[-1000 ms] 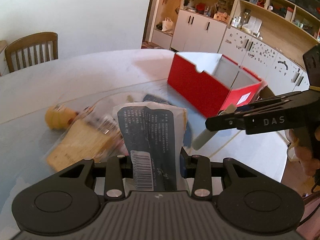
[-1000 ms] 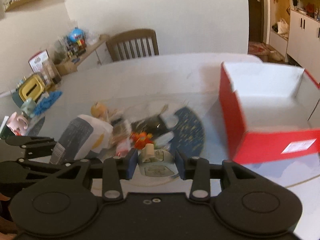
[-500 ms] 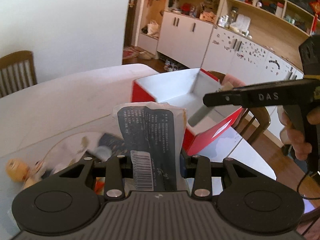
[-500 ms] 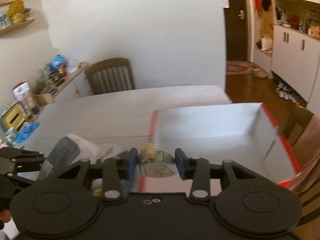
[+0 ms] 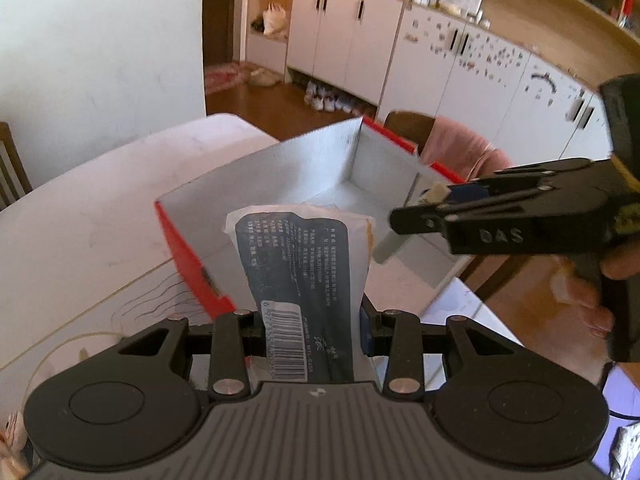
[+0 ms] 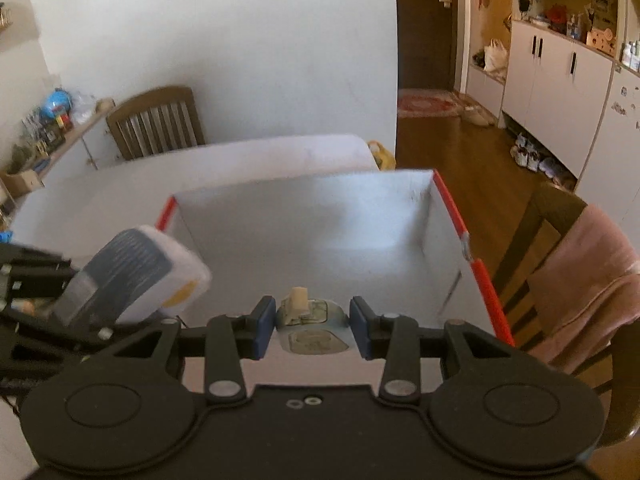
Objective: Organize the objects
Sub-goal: 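Carry the bag and correction tape into the red box with both tools, then open both tools to drop the bag and tape into the box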
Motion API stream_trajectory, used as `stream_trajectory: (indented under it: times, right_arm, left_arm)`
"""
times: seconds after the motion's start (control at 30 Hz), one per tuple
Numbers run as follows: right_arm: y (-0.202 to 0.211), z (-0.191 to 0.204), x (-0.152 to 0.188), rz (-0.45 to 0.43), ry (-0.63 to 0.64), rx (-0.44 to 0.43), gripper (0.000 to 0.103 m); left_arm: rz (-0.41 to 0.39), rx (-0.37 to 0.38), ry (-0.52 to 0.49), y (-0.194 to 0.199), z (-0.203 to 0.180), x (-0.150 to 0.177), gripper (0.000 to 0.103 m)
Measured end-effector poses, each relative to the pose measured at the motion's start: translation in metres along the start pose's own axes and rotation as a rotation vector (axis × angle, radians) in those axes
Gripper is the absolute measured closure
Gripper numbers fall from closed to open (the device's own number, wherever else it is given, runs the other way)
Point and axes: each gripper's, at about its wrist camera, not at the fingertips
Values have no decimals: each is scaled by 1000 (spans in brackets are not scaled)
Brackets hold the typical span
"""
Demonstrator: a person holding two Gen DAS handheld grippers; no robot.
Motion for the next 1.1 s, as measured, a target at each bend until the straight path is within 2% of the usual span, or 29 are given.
stream_trajectory:
  times: [0.17, 0.3, 0.43, 0.67, 0.87, 0.97, 1.1]
  right_arm:
    - [-16, -10, 3, 44, 39, 18, 63]
    - [-33, -13, 3, 84, 53, 16, 63]
    - [-51, -13, 2, 129, 66, 24, 63]
    - [-77, -14, -11, 161, 62, 25, 63]
    - [-98, -13, -23, 231, 25, 57, 63]
    - [-106, -11, -24, 264, 39, 80, 63]
    - [-112, -13, -22, 302, 29, 86, 63]
  left_arm:
    - [71, -17, 32, -37, 5, -18, 66]
    - [153, -45, -20, -66, 3, -20, 66]
    - [199, -66, -58, -87, 1, -19, 66]
    - [278, -87, -33, -118, 7, -22, 66]
    - [409, -89, 39, -137, 17, -27, 65]
    - [450, -96, 42, -142, 17, -27, 64]
    - [485, -106, 52, -148, 17, -27, 56]
Point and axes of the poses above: each gripper's, at about its wrist camera, not at the fingertips, and y roughly against the way its jaws point, z to its left, x to its underside, and after that the axes turned 14 degrees about x, right-handed
